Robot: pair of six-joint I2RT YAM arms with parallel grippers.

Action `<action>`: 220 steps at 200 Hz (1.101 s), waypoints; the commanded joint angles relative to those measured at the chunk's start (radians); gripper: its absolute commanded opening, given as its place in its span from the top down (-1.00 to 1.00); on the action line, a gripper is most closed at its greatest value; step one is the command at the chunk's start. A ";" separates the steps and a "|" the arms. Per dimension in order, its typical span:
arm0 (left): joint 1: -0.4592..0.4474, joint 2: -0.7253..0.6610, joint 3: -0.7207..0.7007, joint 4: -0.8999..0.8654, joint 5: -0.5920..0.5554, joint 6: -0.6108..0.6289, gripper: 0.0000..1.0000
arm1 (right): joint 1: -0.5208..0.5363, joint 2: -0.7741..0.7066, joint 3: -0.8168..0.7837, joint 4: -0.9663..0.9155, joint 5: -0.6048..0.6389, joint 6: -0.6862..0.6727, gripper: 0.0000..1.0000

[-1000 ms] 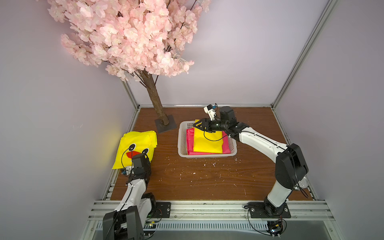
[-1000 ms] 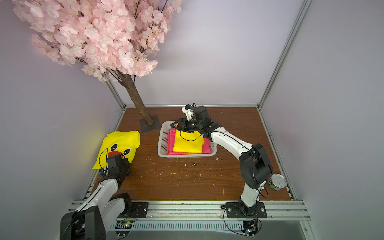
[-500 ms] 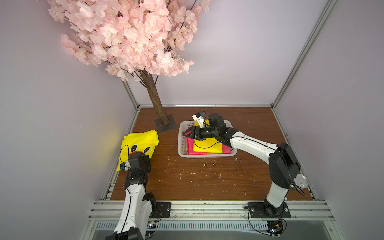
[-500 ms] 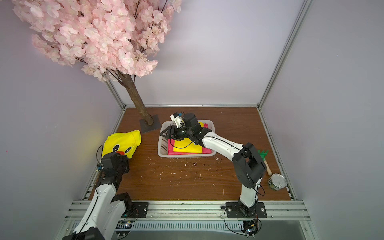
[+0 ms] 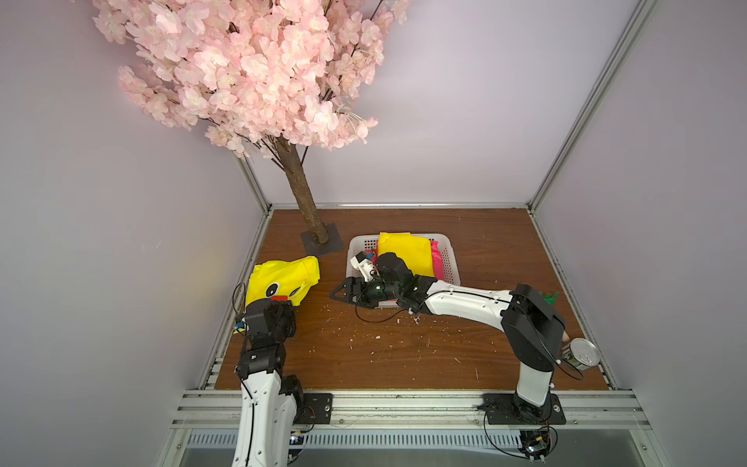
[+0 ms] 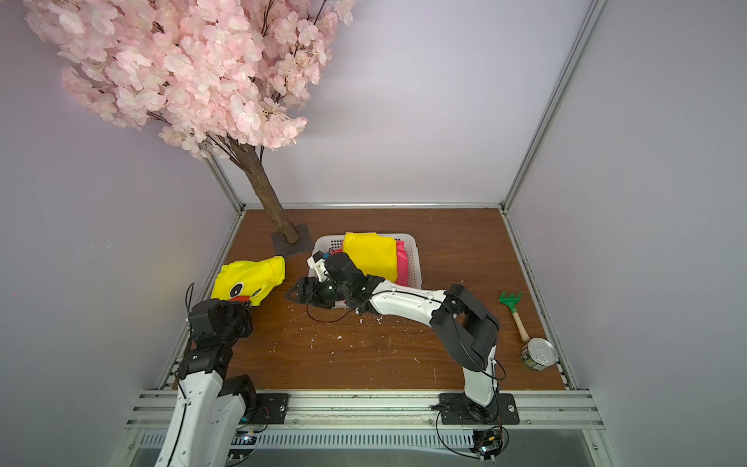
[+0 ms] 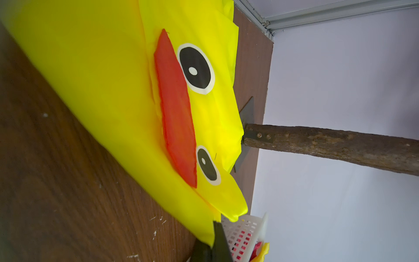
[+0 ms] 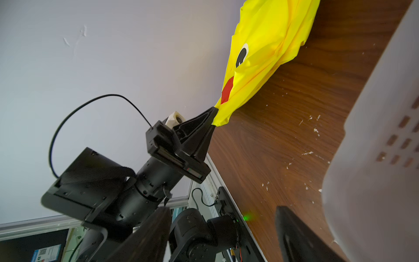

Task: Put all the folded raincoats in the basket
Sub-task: Pick up the raincoat from the center of the board.

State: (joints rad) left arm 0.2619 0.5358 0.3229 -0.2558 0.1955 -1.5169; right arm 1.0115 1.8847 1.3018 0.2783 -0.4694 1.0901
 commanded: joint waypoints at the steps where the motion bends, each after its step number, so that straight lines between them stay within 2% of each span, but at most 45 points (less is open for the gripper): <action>1: 0.011 -0.031 0.018 -0.051 0.059 -0.005 0.99 | 0.028 0.025 0.012 0.121 0.063 0.105 -0.59; 20: 0.010 -0.053 0.012 -0.066 0.088 -0.005 0.99 | 0.037 0.069 0.021 0.188 0.073 0.178 -0.58; 49: 0.009 -0.073 0.005 -0.071 0.127 -0.011 0.99 | 0.046 0.142 0.093 0.188 0.099 0.222 -0.58; 111: 0.010 -0.082 0.013 -0.083 0.159 -0.018 0.99 | 0.052 0.306 0.261 0.140 0.109 0.249 -0.57; 200: 0.010 -0.112 0.025 -0.099 0.169 -0.042 0.99 | 0.064 0.408 0.408 0.054 0.127 0.266 -0.57; 220: 0.010 -0.112 0.042 -0.104 0.171 -0.045 0.99 | 0.065 0.423 0.433 0.047 0.133 0.275 -0.51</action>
State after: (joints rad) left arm 0.2623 0.4335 0.3241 -0.3542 0.3439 -1.5547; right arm 1.0721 2.2986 1.6917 0.3630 -0.3618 1.3445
